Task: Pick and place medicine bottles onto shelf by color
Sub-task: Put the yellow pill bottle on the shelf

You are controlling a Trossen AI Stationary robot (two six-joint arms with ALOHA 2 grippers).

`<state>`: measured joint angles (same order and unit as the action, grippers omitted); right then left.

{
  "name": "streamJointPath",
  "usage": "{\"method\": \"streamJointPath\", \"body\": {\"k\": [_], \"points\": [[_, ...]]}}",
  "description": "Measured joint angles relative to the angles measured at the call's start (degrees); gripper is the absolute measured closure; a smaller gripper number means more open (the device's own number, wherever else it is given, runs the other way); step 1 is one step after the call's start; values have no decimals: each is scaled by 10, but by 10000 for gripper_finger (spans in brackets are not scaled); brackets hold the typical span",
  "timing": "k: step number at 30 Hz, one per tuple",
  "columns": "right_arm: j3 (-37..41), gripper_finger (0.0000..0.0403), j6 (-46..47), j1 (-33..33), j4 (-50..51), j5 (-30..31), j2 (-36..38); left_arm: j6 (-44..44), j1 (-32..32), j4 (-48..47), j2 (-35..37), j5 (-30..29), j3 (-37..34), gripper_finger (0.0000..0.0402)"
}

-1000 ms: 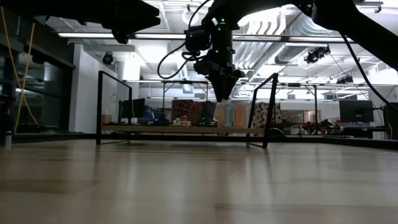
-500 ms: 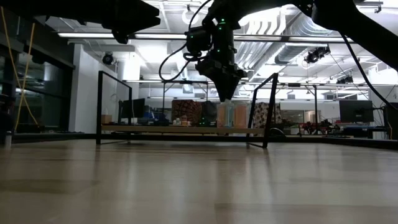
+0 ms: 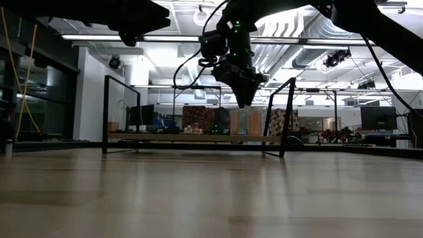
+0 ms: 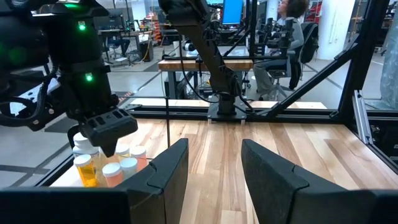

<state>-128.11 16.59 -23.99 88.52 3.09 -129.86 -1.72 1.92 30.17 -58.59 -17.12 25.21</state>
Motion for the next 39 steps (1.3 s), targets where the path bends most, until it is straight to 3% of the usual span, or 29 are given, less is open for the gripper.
{"method": "streamJointPath", "body": {"k": [39], "points": [[0, 295, -20, -5, 1, -20, -16, 0, 0, 0, 0, 0, 0, 261]]}}
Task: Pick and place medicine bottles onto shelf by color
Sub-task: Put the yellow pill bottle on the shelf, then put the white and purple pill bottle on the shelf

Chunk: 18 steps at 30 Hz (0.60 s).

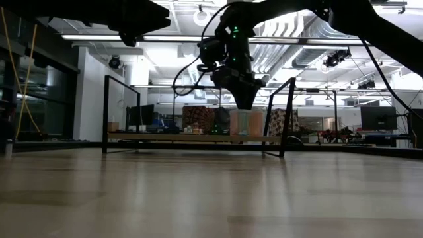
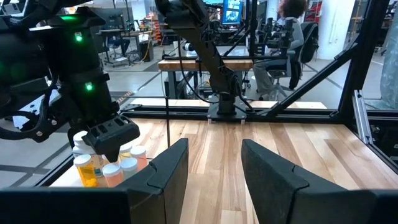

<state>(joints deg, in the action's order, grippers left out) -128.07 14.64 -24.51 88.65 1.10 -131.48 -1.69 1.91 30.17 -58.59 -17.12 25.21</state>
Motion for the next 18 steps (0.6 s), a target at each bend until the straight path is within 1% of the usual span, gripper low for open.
{"method": "streamJointPath", "body": {"k": [4, 13, 18], "points": [[0, 286, -11, 0, -6, -1, 0, 0, 0, 0, 0, 0, 0, 261], [0, 226, -12, 0, -7, 0, 0, 0, 0, 0, 0, 0, 0, 261], [0, 211, -27, 0, -7, 0, 0, 0, 0, 0, 0, 0, 0, 261]]}}
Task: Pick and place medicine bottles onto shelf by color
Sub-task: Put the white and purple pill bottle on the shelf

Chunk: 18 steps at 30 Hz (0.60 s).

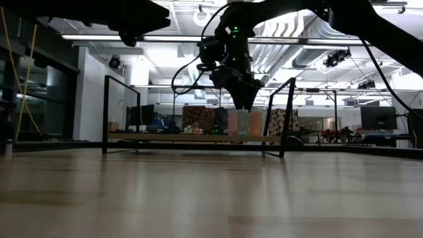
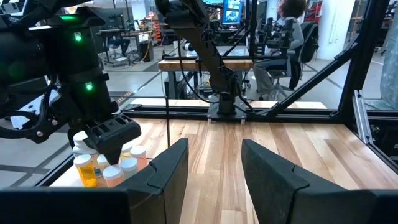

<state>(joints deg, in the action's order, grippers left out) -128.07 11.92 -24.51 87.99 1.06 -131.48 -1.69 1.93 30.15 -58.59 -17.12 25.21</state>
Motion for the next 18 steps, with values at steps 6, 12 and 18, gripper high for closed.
{"method": "streamJointPath", "body": {"k": [6, 12, 18], "points": [[-15, 210, -11, -2, 6, 0, 0, 0, 0, 0, 0, 0, 0, 261], [-63, 210, -16, -3, 21, 0, 0, 0, 0, 0, 0, 0, 0, 261], [-47, 210, -63, 8, 20, -37, 35, 0, 0, -3, 0, 0, 0, 261]]}}
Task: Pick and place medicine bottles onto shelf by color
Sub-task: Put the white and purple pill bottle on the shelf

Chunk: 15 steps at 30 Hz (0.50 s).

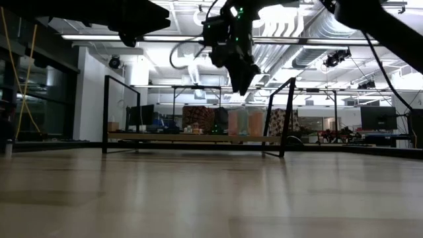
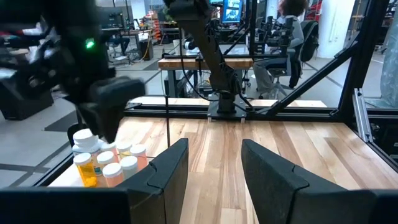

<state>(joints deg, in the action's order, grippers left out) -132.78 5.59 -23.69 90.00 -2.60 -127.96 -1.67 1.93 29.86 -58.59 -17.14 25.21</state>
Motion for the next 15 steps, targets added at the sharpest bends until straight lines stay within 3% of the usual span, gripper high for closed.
{"method": "streamJointPath", "body": {"k": [8, 11, 15], "points": [[79, 210, -70, 66, -24, -48, 88, 17, 0, -3, 0, 0, 0, 261], [170, 210, -76, 97, -72, -48, 150, 31, 0, -3, 0, 0, 0, 261], [360, 210, -52, 135, -191, -48, 273, 45, 0, -7, 0, 5, 0, 261]]}}
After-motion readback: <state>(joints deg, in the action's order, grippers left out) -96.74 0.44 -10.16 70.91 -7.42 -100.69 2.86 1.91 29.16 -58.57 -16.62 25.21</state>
